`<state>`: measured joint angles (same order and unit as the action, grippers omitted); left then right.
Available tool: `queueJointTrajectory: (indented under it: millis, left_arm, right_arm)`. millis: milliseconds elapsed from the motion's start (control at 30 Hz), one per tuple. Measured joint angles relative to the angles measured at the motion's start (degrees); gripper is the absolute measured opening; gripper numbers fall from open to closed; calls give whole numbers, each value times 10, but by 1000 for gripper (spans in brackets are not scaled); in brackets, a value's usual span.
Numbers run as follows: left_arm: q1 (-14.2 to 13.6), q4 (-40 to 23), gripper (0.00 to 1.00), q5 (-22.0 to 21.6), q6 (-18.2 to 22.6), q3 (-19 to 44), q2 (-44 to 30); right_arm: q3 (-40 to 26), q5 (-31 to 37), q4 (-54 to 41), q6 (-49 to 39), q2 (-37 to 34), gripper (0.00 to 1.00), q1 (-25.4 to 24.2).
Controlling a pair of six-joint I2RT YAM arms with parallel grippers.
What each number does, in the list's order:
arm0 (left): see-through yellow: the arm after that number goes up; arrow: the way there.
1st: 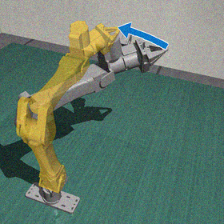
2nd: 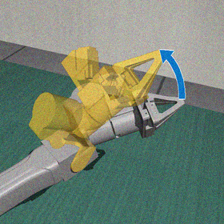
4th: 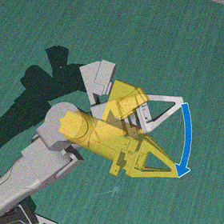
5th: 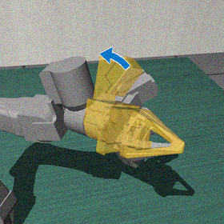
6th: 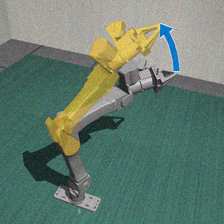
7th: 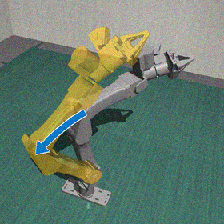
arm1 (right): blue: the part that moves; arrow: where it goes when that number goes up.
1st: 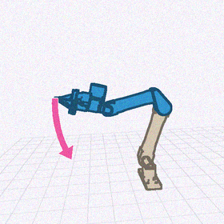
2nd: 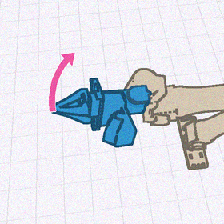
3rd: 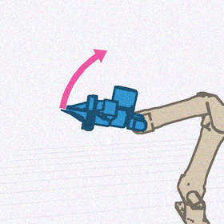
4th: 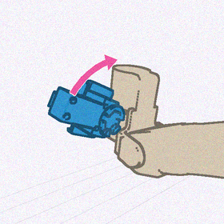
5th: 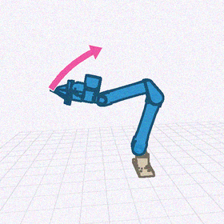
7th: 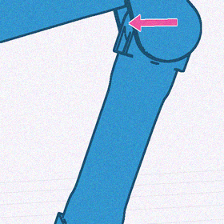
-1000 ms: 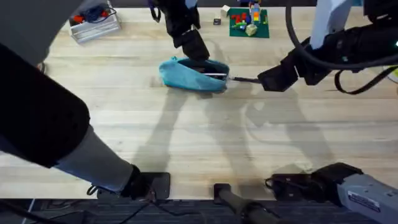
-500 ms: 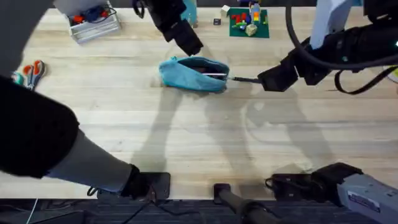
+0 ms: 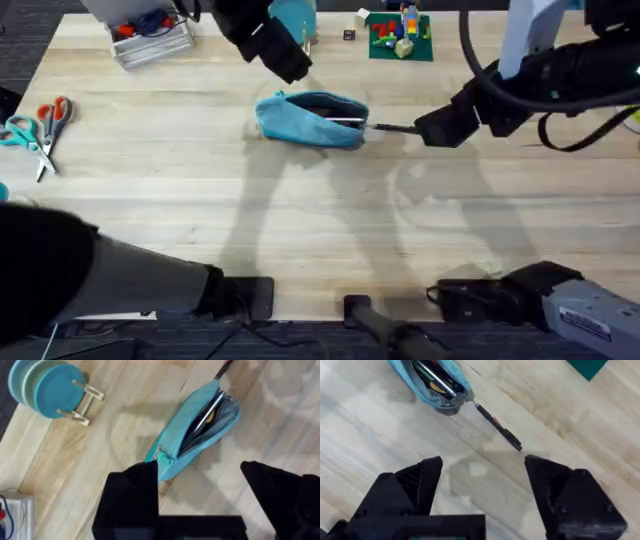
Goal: Unzip the bag, pick up the pens from the table one at a time and place them inside, then zip the bag closed.
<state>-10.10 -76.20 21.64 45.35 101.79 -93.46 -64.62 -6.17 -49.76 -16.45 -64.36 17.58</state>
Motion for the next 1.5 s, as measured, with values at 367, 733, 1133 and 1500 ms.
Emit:
queueJointTrajectory:
  millis: [367, 733, 1133, 1500]
  left_arm:
    - [58, 79, 995, 14, -4, -165, 118]
    - [136, 119, 995, 91, 12, -283, 225]
    - [206, 221, 993, 139, 31, -407, 327]
    - [208, 263, 993, 153, 35, -471, 361]
  right_arm:
    - [0, 0, 0, 0, 0, 997, 0]
    - [0, 0, 0, 0, 0, 998, 0]
    - [0, 0, -1, 0, 0, 997, 0]
    - [0, 0, -1, 0, 0, 996, 0]
